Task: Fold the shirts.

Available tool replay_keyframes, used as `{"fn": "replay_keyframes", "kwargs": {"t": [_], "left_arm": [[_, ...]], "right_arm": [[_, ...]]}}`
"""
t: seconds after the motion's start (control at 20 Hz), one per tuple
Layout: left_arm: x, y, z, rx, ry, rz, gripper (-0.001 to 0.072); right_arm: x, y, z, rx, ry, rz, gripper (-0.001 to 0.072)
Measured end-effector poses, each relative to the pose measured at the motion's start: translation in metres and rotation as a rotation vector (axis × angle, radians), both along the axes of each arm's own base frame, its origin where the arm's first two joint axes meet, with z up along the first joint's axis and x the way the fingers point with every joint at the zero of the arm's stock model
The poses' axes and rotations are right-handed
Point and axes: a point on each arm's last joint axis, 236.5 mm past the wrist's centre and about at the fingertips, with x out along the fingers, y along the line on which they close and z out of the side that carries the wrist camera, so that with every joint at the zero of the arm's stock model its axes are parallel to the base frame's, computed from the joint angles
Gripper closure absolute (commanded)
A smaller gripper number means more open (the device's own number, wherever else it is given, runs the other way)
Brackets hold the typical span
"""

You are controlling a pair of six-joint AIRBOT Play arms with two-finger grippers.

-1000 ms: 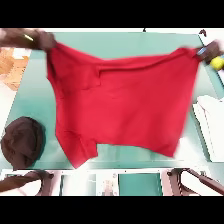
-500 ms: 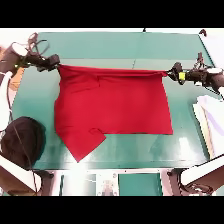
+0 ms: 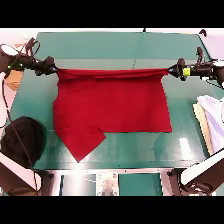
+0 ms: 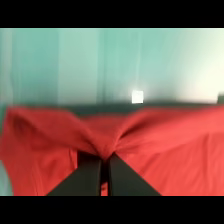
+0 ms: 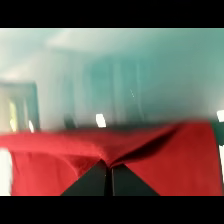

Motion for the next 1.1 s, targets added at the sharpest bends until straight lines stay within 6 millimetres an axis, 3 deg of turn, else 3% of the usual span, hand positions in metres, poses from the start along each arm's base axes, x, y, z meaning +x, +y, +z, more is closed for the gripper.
{"fn": "replay_keyframes", "kwargs": {"t": [0.25, 0.45, 0.7, 0.75, 0.8, 0.85, 0.9, 1.1], "left_arm": [[-0.041, -0.004, -0.019, 0.023, 0.158, -0.094, 0.0680], [-0.076, -0.003, -0.049, 0.030, 0.312, -0.120, 0.0680], [-0.096, -0.006, -0.075, 0.011, 0.395, -0.111, 0.0680], [-0.097, -0.008, -0.076, 0.000, 0.399, -0.109, 0.0679], [-0.097, -0.012, -0.075, -0.019, 0.400, -0.107, 0.0678], [-0.097, -0.016, -0.074, -0.037, 0.402, -0.109, 0.0494], [-0.099, -0.019, -0.072, -0.054, 0.407, -0.113, 0.0198], [-0.122, -0.027, -0.061, -0.113, 0.493, -0.155, 0.0194]], "right_arm": [[-0.044, 0.003, -0.038, -0.057, 0.156, 0.114, 0.0700], [-0.074, 0.003, -0.069, -0.105, 0.265, 0.170, 0.0700], [-0.089, -0.001, -0.084, -0.142, 0.321, 0.194, 0.0698], [-0.090, -0.002, -0.085, -0.147, 0.324, 0.193, 0.0681], [-0.090, -0.003, -0.086, -0.150, 0.326, 0.190, 0.0540], [-0.090, -0.004, -0.087, -0.155, 0.327, 0.187, 0.0424], [-0.089, -0.004, -0.088, -0.156, 0.329, 0.183, 0.0411], [-0.093, -0.014, -0.076, -0.152, 0.350, 0.147, 0.0431]]}}
